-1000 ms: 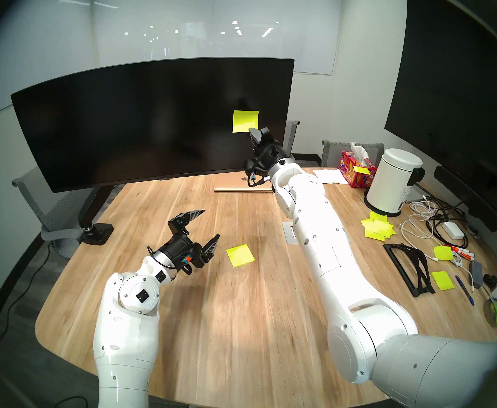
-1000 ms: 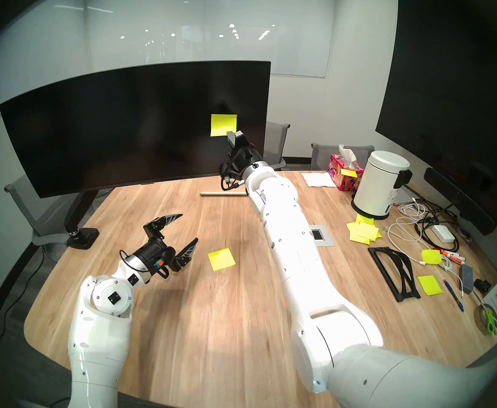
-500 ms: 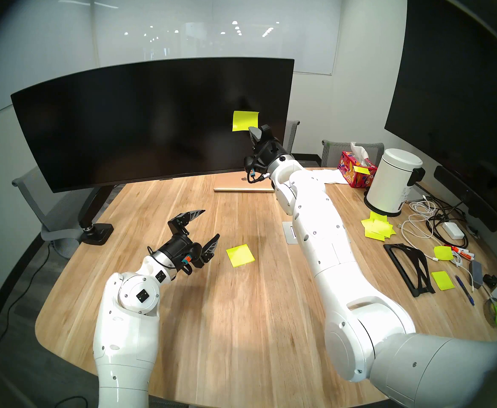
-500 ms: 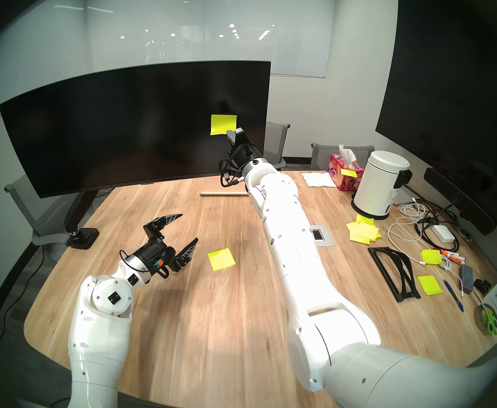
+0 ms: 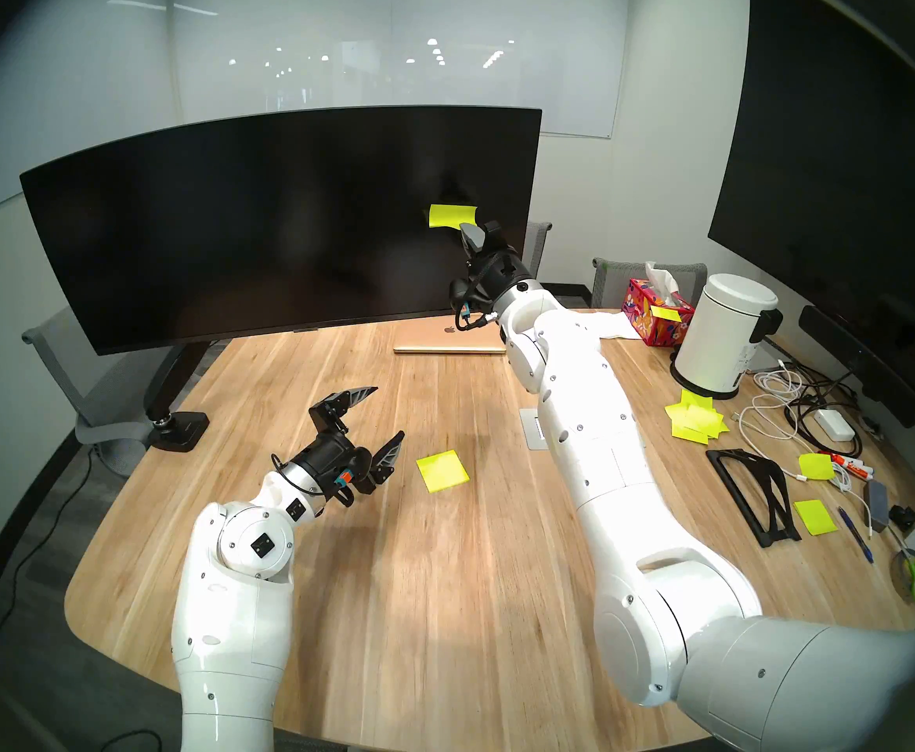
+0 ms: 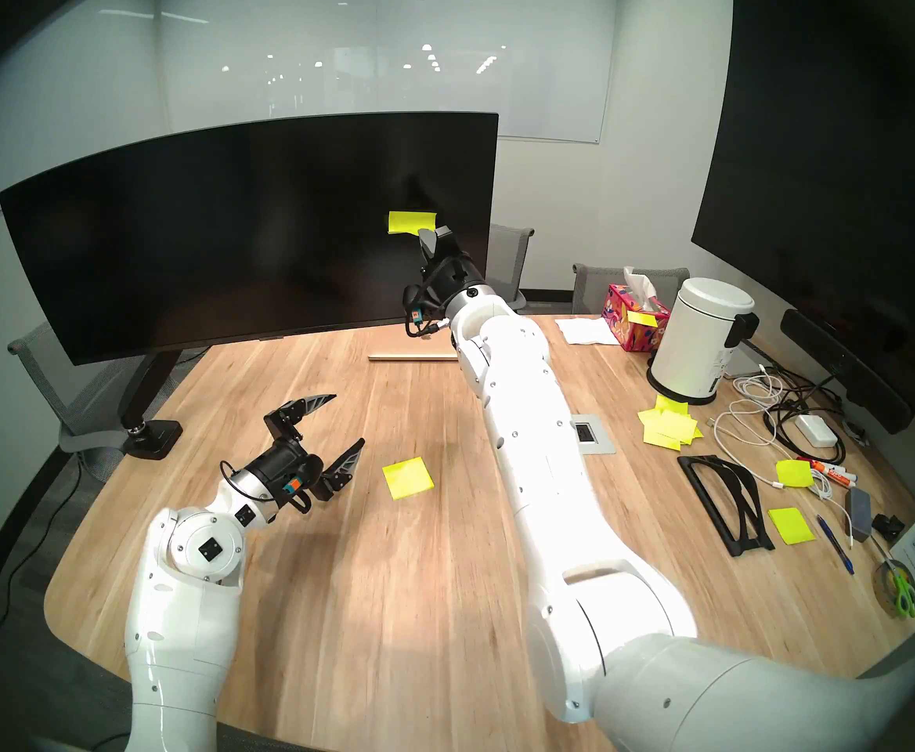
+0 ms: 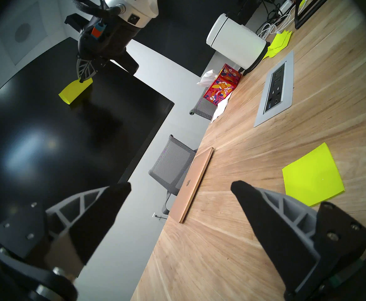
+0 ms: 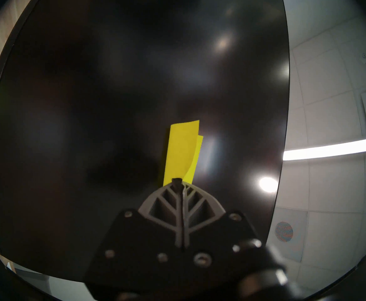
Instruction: Peel one sticky note off the pad and stick it onto the monitor, then press it flat
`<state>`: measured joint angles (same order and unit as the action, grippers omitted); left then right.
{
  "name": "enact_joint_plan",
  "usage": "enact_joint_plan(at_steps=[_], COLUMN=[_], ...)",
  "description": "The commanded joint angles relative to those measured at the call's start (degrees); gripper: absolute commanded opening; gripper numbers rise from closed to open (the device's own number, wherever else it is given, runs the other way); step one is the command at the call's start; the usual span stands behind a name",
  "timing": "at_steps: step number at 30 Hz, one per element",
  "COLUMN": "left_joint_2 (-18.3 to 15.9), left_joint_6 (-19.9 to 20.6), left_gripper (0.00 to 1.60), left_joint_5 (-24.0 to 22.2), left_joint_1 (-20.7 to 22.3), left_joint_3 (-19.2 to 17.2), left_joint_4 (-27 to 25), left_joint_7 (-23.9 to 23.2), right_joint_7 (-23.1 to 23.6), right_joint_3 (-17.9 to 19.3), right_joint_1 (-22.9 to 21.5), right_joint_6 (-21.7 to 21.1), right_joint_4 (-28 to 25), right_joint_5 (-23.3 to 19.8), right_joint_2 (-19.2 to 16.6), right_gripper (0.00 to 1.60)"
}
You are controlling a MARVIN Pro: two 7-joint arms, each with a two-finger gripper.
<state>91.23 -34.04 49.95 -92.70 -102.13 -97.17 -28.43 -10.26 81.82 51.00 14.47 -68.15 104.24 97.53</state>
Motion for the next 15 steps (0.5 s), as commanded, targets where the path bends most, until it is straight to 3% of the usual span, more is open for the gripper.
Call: enact_joint_plan(at_steps=[1,15], left_joint_2=[0.0,0.0], left_joint_6=[0.0,0.0], left_gripper=[1.6,1.6], left_joint_5=[0.1,0.1], left_joint_1=[0.3,0.3], left_joint_3=[-0.1,-0.1], left_joint_4=[-1.0,-1.0], left_joint_7=[0.3,0.3], right_joint_7=[-0.5,-0.1], right_joint_3=[-0.3,-0.3], right_joint_1=[-1.0,-0.9], right_joint_6=[-0.1,0.0], right_joint_4=[-1.8,-1.6], right_joint_5=[0.0,-0.2], right_joint_2=[0.5,0.7], right_gripper=[0.0,0.0])
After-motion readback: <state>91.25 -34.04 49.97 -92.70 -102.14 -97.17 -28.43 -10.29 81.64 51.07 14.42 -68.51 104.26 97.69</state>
